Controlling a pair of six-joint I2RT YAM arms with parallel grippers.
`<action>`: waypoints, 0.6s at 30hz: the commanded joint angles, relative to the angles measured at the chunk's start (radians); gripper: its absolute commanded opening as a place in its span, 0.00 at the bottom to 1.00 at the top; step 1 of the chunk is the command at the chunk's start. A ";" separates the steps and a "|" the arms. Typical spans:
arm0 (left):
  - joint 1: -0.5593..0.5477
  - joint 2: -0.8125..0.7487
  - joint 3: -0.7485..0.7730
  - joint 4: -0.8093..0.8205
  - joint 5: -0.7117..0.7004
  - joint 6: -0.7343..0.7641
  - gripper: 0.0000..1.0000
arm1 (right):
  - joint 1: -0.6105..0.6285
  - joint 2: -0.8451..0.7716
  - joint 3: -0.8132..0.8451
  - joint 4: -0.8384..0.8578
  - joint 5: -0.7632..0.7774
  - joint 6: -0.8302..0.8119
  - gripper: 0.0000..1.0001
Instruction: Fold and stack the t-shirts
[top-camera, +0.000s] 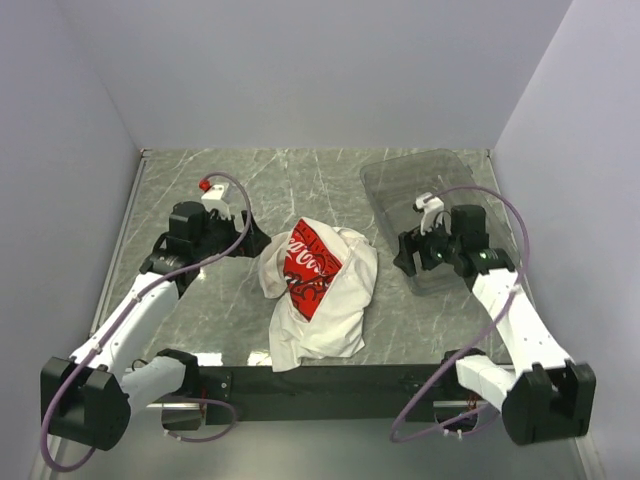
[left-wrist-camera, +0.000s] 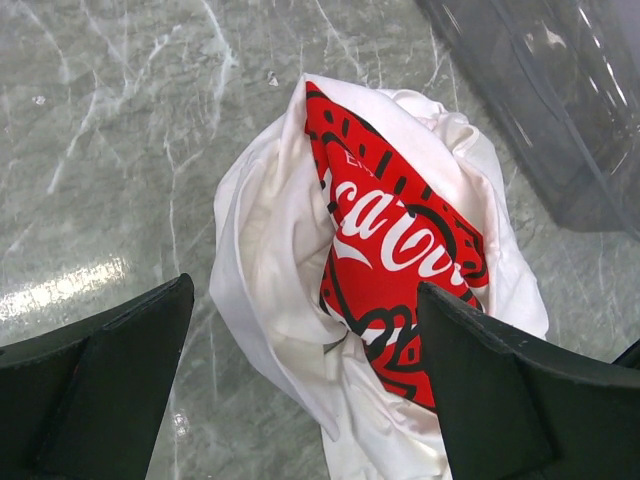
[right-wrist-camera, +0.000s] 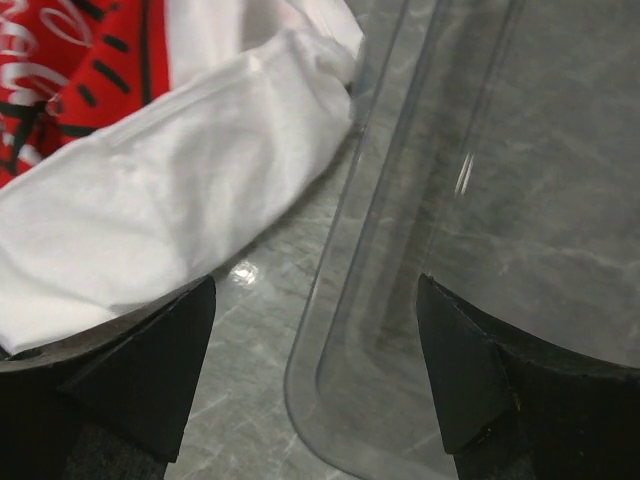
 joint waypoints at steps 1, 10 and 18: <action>-0.022 -0.001 0.044 -0.015 0.000 0.044 0.99 | 0.043 0.100 0.121 0.027 0.140 0.000 0.87; -0.034 -0.196 -0.088 -0.026 -0.087 0.031 0.99 | 0.249 0.410 0.291 0.011 0.502 0.063 0.86; -0.054 -0.244 -0.085 -0.036 -0.147 0.038 0.99 | 0.261 0.519 0.285 0.043 0.676 0.091 0.67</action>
